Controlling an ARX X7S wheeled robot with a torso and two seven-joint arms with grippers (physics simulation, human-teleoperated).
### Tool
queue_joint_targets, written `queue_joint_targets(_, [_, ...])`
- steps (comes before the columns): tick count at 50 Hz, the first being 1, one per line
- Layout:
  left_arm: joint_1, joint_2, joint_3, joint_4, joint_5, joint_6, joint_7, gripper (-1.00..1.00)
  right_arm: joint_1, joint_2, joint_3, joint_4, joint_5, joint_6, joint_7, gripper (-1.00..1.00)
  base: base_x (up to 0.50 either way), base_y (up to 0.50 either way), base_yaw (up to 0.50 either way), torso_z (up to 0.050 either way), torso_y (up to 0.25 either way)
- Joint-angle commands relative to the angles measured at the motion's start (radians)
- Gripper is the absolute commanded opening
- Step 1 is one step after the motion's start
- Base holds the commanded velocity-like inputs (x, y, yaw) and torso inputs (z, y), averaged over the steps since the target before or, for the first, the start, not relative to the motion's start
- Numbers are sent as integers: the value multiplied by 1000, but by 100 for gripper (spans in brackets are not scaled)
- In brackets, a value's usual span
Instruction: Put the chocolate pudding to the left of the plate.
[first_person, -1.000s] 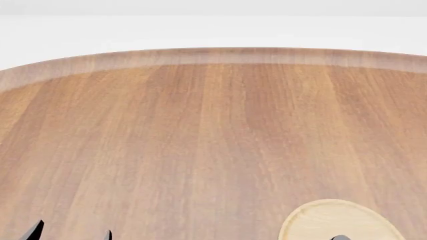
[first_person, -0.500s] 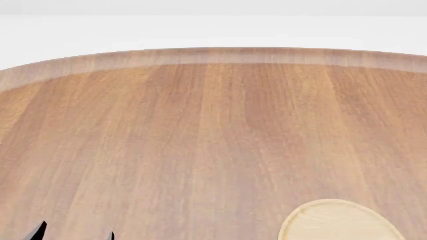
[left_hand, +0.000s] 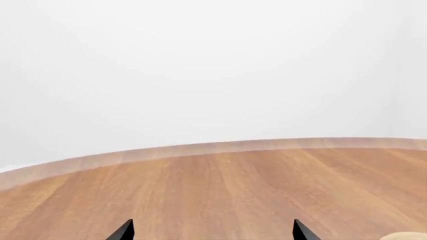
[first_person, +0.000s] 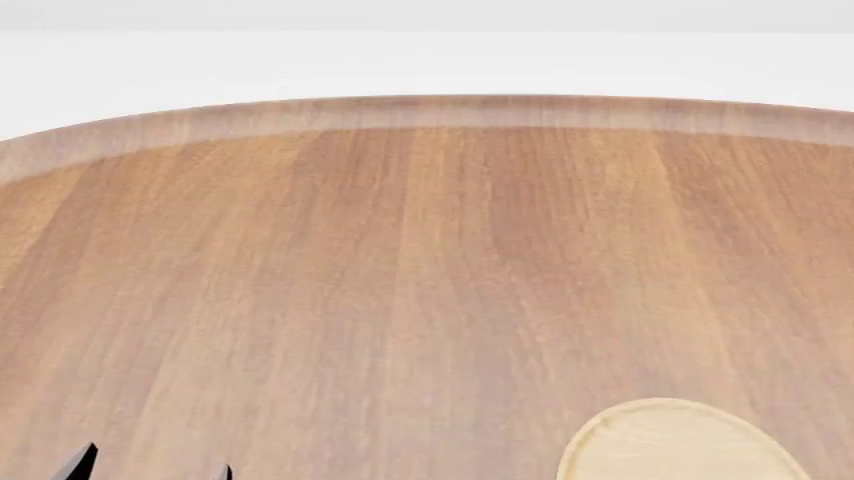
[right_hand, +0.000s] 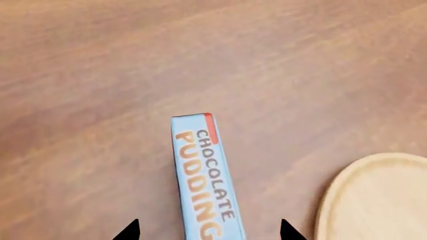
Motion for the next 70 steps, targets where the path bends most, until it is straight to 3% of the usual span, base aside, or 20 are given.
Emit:
queue_joint_targets(1, [-1,-3,4,-2,-3,4,-2,100,-13,-15,-18,32,-10,-29,-4,100,0,0,0,0,0])
queue_joint_targets(22, [-4,-8,11,-2,-5,3,-8,100,16,-25,14,129,9,-39,0,100,0,0,0,0,0])
queue_joint_targets(70, [-11,-18,27,-5,-12,4,-20,100,60,-101,-73,260,-57,-103,-30,100,0,0,0,0,0])
